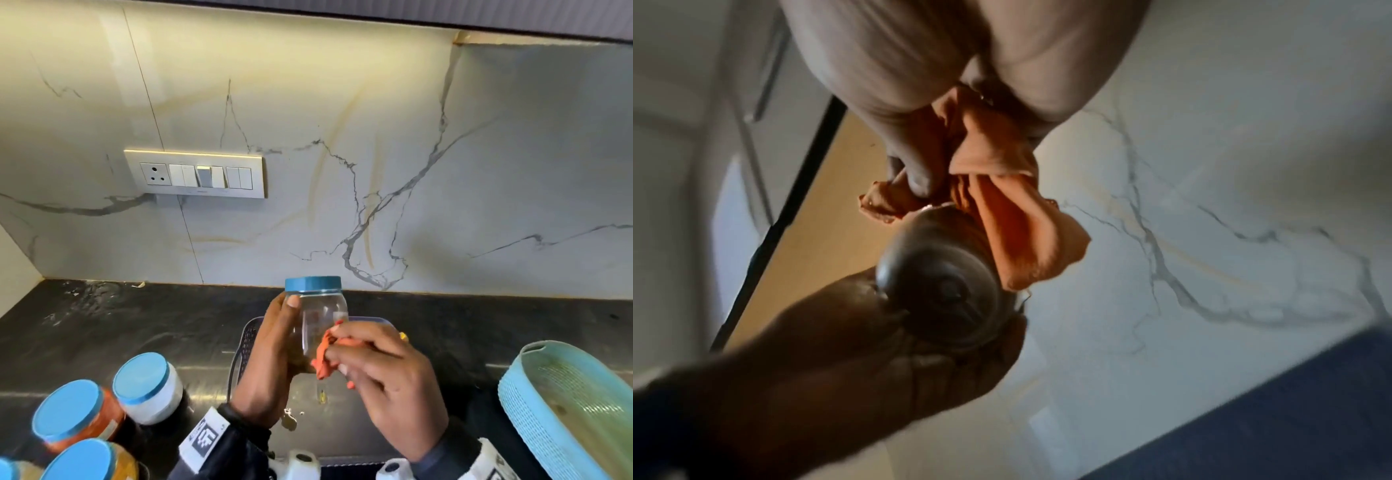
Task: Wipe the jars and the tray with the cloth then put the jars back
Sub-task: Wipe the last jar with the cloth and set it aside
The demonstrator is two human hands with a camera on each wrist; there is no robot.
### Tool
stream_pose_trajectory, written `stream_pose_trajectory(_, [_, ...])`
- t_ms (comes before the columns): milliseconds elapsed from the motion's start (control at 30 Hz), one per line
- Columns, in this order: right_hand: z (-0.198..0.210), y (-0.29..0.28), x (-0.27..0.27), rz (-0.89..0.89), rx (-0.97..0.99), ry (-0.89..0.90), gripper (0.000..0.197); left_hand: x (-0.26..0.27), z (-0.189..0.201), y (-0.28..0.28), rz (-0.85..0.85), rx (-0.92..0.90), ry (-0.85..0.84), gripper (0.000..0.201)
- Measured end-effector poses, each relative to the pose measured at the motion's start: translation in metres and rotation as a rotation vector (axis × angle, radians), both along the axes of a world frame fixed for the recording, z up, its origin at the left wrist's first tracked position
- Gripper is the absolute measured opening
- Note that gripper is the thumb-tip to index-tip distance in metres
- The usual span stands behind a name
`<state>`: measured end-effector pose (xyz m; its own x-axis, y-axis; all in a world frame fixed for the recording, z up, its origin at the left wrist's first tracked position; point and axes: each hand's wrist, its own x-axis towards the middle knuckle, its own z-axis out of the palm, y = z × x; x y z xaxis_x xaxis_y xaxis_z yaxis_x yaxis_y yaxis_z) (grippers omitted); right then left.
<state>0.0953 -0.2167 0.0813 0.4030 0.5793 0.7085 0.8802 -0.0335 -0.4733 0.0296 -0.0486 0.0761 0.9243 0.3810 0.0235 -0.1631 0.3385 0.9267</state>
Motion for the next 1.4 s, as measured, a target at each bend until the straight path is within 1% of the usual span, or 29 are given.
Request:
stream_pose_trajectory(67, [-0.002,0.002,-0.007,-0.031,-0.074,-0.16,0.028,0.0,-0.004,-0.003,0.041,0.057,0.005,0.058])
stream_pose_trajectory(133, [-0.003,0.001,-0.009,-0.055,-0.094,-0.237,0.027,0.0,-0.006,-0.005,0.067,0.115,0.004,0.055])
stream_pose_trajectory(200, [0.002,0.002,-0.003,-0.069,-0.081,-0.218,0.023,0.0,-0.007,-0.005,0.072,0.12,0.022,0.052])
stream_pose_trajectory(300, [0.014,0.006,0.014,-0.136,-0.005,-0.126,0.019,0.0,-0.006,-0.008,0.08,0.099,0.053,0.053])
stream_pose_trajectory(400, [0.02,0.01,0.017,-0.165,0.045,-0.043,0.02,-0.001,-0.006,-0.012,0.085,0.105,0.009,0.057])
stream_pose_trajectory(500, [0.013,0.006,-0.004,-0.109,0.008,-0.073,0.019,-0.001,-0.008,-0.008,0.109,0.097,-0.02,0.067])
stream_pose_trajectory(567, [0.005,-0.002,-0.015,-0.041,-0.028,-0.136,0.019,0.0,-0.006,-0.006,0.095,0.095,-0.015,0.068])
stream_pose_trajectory(633, [0.003,-0.008,-0.011,-0.015,-0.033,-0.153,0.021,0.002,-0.005,-0.007,0.075,0.102,-0.008,0.068])
stream_pose_trajectory(700, [0.009,-0.009,0.003,-0.072,0.005,-0.088,0.021,0.004,-0.007,-0.011,0.066,0.115,-0.001,0.066])
stream_pose_trajectory(767, [0.017,-0.007,0.019,-0.142,0.093,0.038,0.021,0.005,-0.009,-0.019,0.05,0.101,-0.002,0.065])
stream_pose_trajectory(833, [0.017,-0.004,0.021,-0.16,0.15,0.104,0.021,0.005,-0.008,-0.023,0.054,0.074,0.002,0.067])
stream_pose_trajectory(933, [0.008,-0.007,-0.001,-0.114,0.079,0.08,0.02,0.006,-0.004,-0.017,0.093,0.026,-0.006,0.078])
stream_pose_trajectory(1000, [0.004,-0.009,-0.016,-0.095,0.01,-0.013,0.019,0.006,-0.002,-0.012,0.098,-0.015,-0.017,0.088])
stream_pose_trajectory(1033, [0.005,-0.01,-0.015,-0.085,-0.006,-0.036,0.019,0.007,-0.002,-0.011,0.096,-0.026,-0.02,0.09])
stream_pose_trajectory(1100, [0.011,-0.007,0.0,-0.088,0.021,0.025,0.019,0.006,-0.002,-0.014,0.081,-0.037,-0.017,0.086])
stream_pose_trajectory(1200, [0.02,-0.004,0.026,-0.107,0.136,0.237,0.02,0.006,-0.003,-0.021,0.061,-0.036,-0.033,0.076])
stream_pose_trajectory(1233, [0.023,-0.004,0.028,-0.096,0.143,0.259,0.022,0.007,-0.003,-0.022,0.061,-0.053,-0.041,0.072])
stream_pose_trajectory(1300, [0.022,-0.007,0.018,-0.048,0.097,0.215,0.025,0.007,-0.002,-0.021,0.047,-0.113,-0.051,0.067])
stream_pose_trajectory(1400, [0.01,-0.013,-0.004,0.007,-0.034,0.015,0.023,0.007,0.0,-0.012,-0.018,-0.214,-0.08,0.067])
